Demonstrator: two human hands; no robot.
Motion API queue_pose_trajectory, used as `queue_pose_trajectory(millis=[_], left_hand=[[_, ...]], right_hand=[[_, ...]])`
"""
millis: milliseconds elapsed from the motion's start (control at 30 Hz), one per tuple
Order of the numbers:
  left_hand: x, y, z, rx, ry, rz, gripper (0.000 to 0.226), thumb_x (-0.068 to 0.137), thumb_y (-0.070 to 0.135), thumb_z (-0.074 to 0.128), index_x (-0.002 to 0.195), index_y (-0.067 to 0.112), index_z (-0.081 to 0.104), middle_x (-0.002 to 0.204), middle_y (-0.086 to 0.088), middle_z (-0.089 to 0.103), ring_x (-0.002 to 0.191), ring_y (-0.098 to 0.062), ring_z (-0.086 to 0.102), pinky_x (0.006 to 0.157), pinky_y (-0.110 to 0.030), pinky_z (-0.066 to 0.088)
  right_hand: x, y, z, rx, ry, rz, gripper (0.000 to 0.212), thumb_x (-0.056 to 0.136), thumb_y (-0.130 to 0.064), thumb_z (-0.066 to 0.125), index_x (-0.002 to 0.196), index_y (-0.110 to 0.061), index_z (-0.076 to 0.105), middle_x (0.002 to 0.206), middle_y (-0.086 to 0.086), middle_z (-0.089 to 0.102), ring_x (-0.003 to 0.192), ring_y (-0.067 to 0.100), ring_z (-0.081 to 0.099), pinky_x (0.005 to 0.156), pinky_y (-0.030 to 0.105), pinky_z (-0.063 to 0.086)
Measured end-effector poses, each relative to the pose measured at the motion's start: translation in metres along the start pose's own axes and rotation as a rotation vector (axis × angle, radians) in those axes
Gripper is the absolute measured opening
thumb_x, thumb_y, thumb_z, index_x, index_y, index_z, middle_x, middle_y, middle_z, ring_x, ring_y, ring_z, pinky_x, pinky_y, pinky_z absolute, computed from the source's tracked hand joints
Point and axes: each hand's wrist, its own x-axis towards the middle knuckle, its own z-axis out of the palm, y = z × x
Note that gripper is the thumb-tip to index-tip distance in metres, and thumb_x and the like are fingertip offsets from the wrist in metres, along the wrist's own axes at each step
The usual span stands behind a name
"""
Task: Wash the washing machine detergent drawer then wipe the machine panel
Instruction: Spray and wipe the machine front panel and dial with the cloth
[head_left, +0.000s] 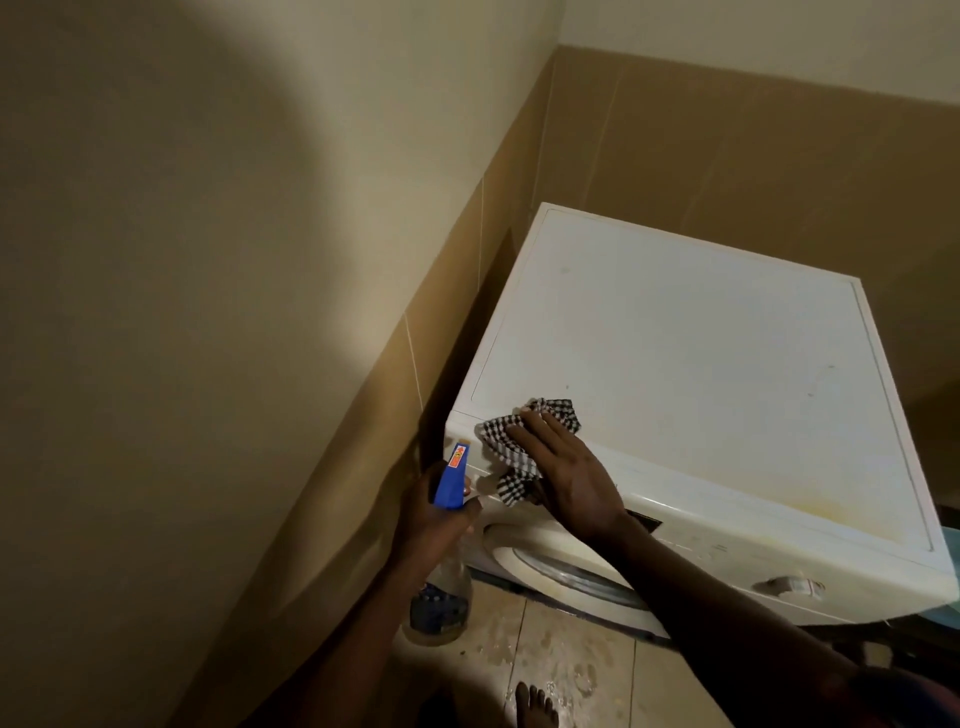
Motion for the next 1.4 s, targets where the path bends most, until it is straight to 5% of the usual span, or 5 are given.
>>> queue_pose_trajectory(millis=[267,600,1000,1200,1400], left_hand=[[-0.002,-0.002,-0.001,-0.038,-0.015,-0.025,0.037,0.083,0.01,0.074,0.117,0.009,0.061,0.096,-0.009,0.067,0.069,-0.016,0.066,0.059,-0.016,0.052],[-0.002,-0.005,-0.002,-0.023,-0.017,-0.021,0.028,0.078,0.012,0.077,0.101,0.016,0.062,0.09,-0.005,0.067,0.081,-0.028,0.07,0.079,-0.047,0.061],[0.001,-0.005,-0.019,-0.025,0.014,-0.004,0.037,0.076,0.014,0.078,0.108,0.008,0.063,0.094,-0.009,0.067,0.079,-0.029,0.07,0.074,-0.046,0.062],[0.001,0.0,-0.027,-0.037,-0.015,0.01,0.021,0.083,0.007,0.071,0.102,0.012,0.063,0.093,-0.007,0.068,0.067,-0.019,0.07,0.057,-0.021,0.054],[-0.009,-0.008,-0.034,-0.087,-0.01,0.051,0.022,0.084,0.003,0.071,0.102,0.012,0.063,0.09,-0.004,0.067,0.064,-0.018,0.067,0.065,-0.031,0.06]], right_hand=[[-0.053,0.014,-0.017,-0.092,-0.007,0.08,0.089,0.065,-0.005,0.057,0.15,-0.007,0.03,0.16,0.008,0.02,0.148,0.025,0.016,0.116,0.044,0.027],[-0.014,-0.006,-0.004,-0.112,-0.066,0.033,0.078,0.083,-0.024,0.062,0.151,-0.009,0.027,0.159,0.009,0.021,0.148,0.027,0.016,0.119,0.043,0.023],[0.018,-0.033,0.009,-0.138,-0.05,0.022,0.067,0.088,-0.039,0.046,0.145,-0.005,0.038,0.151,0.015,0.037,0.142,0.033,0.029,0.116,0.047,0.028],[-0.008,-0.016,-0.002,-0.155,-0.062,0.019,0.074,0.081,-0.027,0.061,0.148,-0.008,0.034,0.156,0.01,0.03,0.145,0.029,0.024,0.118,0.043,0.027],[-0.009,-0.022,-0.001,-0.177,0.017,0.017,0.071,0.081,-0.028,0.059,0.145,-0.005,0.038,0.152,0.014,0.036,0.142,0.03,0.024,0.118,0.044,0.024]])
